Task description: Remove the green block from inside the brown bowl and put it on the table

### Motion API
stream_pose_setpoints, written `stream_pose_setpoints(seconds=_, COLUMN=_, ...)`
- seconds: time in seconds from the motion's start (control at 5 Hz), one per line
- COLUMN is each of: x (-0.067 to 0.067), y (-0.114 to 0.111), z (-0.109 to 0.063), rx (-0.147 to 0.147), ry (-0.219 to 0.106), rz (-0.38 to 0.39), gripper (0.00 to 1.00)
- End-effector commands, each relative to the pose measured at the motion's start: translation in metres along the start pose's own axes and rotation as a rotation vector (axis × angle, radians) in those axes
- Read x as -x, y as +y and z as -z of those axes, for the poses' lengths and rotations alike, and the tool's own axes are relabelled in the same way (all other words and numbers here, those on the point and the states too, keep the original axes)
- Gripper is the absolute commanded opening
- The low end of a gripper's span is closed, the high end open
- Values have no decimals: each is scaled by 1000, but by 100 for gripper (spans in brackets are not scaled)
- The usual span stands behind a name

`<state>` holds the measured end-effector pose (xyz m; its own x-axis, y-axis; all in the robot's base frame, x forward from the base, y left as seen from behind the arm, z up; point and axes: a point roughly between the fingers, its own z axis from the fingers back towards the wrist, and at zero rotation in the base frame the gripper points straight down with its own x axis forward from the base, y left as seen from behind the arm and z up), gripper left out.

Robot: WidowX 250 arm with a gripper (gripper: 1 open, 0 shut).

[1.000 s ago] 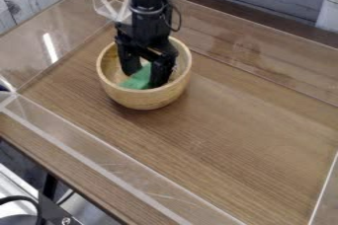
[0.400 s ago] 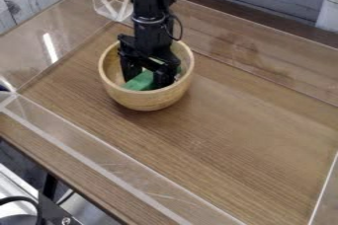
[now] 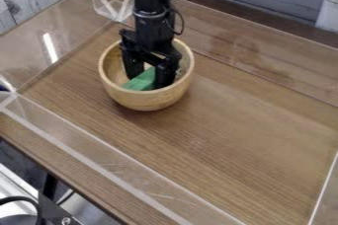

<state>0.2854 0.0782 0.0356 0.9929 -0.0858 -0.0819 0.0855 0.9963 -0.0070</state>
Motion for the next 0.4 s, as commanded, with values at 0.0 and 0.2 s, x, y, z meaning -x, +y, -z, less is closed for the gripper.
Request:
stream_pose_setpoints(seconds=0.0, x=-13, y=10, z=-11, rx=-27, ry=-52, rz=-14, gripper=100)
stream_pose_setpoints(seconds=0.2, x=-15, y=13, z=-6, rx=-24, ry=-49, rz=-19, gripper=100)
